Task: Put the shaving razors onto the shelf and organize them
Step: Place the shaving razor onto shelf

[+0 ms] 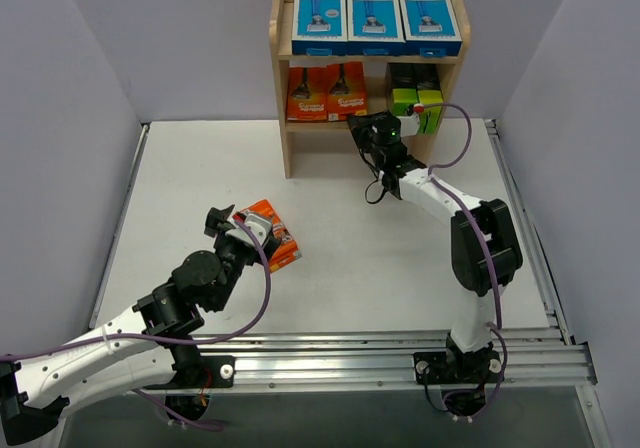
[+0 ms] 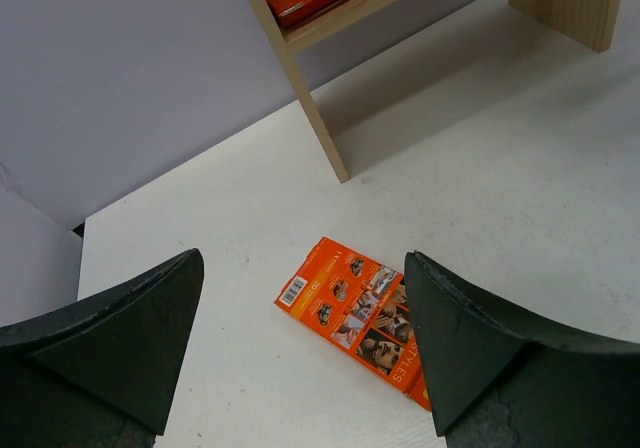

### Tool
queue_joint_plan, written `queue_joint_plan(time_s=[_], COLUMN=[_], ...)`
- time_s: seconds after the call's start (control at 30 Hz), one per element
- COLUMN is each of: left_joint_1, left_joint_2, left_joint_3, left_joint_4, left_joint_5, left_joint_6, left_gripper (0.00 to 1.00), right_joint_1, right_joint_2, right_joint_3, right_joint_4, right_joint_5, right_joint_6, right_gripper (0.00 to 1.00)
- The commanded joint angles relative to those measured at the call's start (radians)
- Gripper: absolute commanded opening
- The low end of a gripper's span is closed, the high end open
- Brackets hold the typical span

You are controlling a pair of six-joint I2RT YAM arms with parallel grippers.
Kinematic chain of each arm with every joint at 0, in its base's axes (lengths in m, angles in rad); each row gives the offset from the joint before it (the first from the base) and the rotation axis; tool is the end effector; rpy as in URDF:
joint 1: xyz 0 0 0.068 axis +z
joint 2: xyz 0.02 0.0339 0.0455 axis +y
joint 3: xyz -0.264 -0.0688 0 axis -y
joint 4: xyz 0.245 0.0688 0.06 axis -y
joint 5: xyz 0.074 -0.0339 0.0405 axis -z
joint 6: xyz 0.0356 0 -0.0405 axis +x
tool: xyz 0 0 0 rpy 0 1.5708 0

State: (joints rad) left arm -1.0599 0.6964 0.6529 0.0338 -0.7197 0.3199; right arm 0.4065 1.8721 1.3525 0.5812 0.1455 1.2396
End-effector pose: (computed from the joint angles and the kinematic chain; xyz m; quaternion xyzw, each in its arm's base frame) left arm 0.1014 -0.1330 0.3312 0.2321 0.6706 -0.0049 0.7045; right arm 0.4152 0.1731 0.3028 0.3248 0.6033 0.4989 0.5306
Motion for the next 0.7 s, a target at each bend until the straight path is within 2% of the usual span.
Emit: queue_joint_plan(time_s=[0.0, 0.67], left_joint_1=[-0.006, -0.006], left_joint_2=[-0.011, -0.009], left_joint_3=[0.007, 0.005], left_joint_4=[0.046, 0.048], left_joint_5=[0.017, 0.02], left_joint_6=[0.007, 0.01], left_gripper=[0.9, 0.9], right_joint_1=[-0.003, -0.012], right_joint_2=[0.018, 0.021], right_joint_3=[0.045, 0.027], right_joint_4=[0.035, 0.04], right_joint_5=[-0.037, -0.072], right_joint_6=[0.014, 0.032], right_gripper=[0.0, 0.0])
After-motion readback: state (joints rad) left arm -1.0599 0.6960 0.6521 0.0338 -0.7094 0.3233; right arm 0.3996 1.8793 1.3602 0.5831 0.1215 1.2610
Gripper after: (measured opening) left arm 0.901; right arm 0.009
